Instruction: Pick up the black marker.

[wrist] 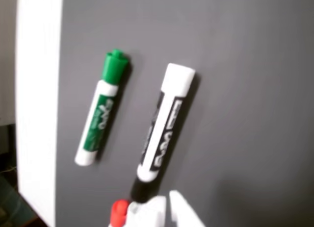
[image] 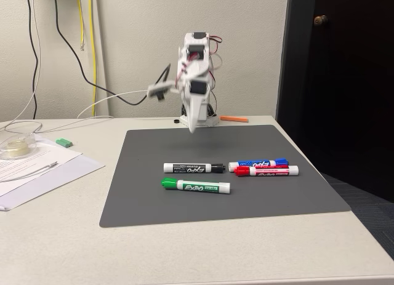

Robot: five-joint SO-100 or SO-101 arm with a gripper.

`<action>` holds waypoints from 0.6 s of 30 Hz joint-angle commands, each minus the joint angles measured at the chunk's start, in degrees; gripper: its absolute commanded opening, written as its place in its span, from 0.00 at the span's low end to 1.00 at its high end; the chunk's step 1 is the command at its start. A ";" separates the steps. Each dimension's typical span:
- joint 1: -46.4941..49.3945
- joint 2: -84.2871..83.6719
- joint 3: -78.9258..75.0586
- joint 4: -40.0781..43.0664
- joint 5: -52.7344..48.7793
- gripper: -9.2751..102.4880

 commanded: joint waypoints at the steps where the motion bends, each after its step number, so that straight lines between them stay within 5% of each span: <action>1: -0.35 -3.08 -2.90 -3.34 -0.97 0.08; 8: -0.18 -9.84 -8.17 -2.29 -2.29 0.10; 14: 0.00 -12.66 -11.78 0.62 -2.37 0.32; 18: 0.26 -15.29 -14.15 1.58 -2.99 0.36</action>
